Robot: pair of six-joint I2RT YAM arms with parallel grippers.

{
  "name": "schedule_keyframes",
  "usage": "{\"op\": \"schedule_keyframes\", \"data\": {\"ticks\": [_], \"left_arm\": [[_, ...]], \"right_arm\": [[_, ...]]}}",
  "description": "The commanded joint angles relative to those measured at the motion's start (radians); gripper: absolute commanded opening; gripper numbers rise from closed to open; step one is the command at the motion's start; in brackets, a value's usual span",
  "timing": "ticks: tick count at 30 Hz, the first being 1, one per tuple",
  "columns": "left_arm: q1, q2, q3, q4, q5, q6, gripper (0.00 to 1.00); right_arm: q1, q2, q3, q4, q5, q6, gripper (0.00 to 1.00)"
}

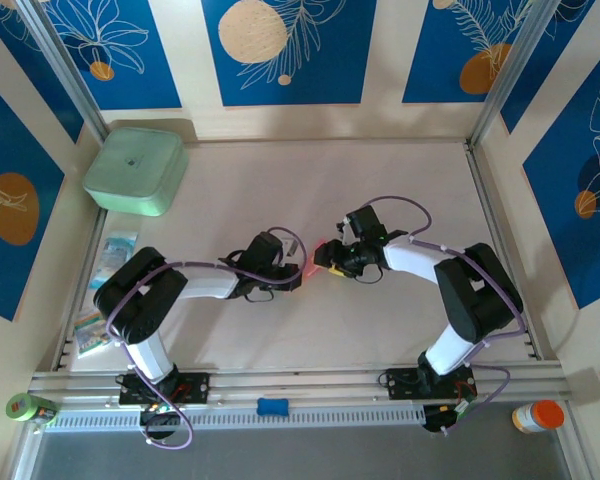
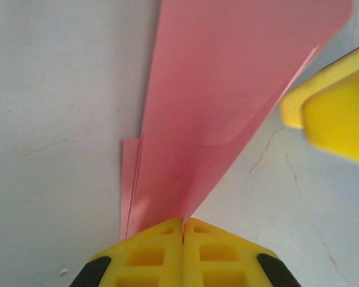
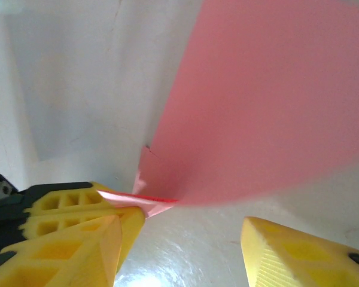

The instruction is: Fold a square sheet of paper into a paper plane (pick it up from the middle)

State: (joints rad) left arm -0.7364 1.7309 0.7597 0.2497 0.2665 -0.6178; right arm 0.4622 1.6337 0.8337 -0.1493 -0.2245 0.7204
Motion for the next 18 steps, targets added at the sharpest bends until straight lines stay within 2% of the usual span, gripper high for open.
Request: {"op": "schedule_keyframes", "data": {"ticks": [1,18], "left_arm": [[0.022,-0.004,-0.007,0.027,0.047,-0.062,0.0],[0.057,0.05,0.032,-0.011,0.157,-0.21,0.0]], "right_arm": [[0.01,0.021,-0.004,0.004,0.019,-0.027,0.55],[0.042,0.129,0.098,-0.071,0.063,-0.057,0.55]]}}
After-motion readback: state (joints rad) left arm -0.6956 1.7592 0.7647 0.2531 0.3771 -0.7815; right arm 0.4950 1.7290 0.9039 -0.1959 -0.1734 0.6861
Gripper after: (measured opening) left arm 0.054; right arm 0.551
